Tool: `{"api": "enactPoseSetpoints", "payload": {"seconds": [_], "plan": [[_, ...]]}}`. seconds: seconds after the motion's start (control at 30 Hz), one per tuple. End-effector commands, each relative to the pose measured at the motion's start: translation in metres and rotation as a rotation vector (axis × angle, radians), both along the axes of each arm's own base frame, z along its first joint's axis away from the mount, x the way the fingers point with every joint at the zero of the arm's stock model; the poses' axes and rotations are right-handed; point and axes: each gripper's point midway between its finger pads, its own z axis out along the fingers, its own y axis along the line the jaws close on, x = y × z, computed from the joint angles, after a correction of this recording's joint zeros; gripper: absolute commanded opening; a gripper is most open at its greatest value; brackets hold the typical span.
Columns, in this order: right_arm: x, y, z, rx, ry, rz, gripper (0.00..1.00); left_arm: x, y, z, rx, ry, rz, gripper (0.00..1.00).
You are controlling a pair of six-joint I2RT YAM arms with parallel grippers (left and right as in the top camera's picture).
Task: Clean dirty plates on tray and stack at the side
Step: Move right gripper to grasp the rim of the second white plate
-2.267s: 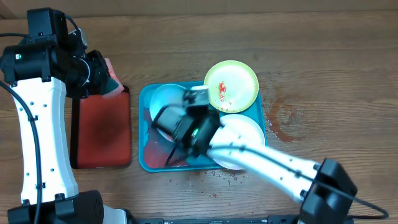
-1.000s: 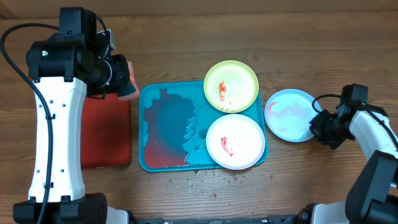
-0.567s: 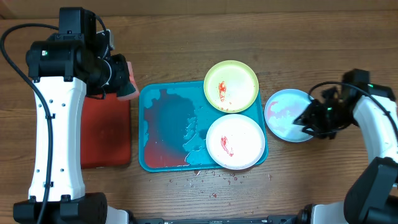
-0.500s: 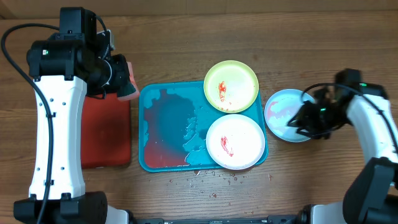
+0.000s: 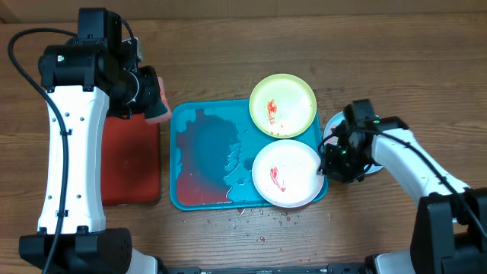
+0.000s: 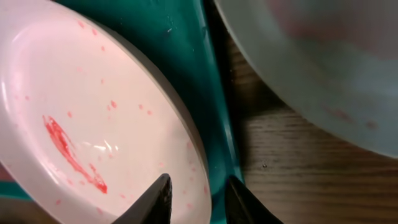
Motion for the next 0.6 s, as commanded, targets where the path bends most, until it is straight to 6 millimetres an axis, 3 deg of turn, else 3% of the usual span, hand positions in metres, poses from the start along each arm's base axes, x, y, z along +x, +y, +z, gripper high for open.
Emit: {"api": "enactPoseSetpoints", "payload": {"seconds": [0.0, 0.13, 0.23, 0.4, 0.57], "plan": [[-0.003, 0.000, -0.010, -0.076, -0.015, -0.023, 0.29, 0.000, -0.002, -0.001, 0.007, 0.000, -0.009, 0.04], [-0.006, 0.001, -0.015, -0.124, -0.017, -0.030, 0.20, 0.000, -0.002, -0.001, 0.007, 0.002, -0.009, 0.04], [-0.007, 0.005, -0.015, -0.124, -0.015, -0.025, 0.05, 0.000, -0.002, -0.001, 0.007, 0.002, -0.009, 0.04], [-0.012, 0.019, -0.011, -0.083, 0.002, 0.000, 0.04, 0.000, -0.002, -0.001, 0.007, 0.002, -0.011, 0.04], [-0.011, 0.061, 0.000, 0.010, -0.020, 0.024, 0.04, -0.001, -0.008, -0.001, 0.009, 0.002, -0.028, 0.04]]}}
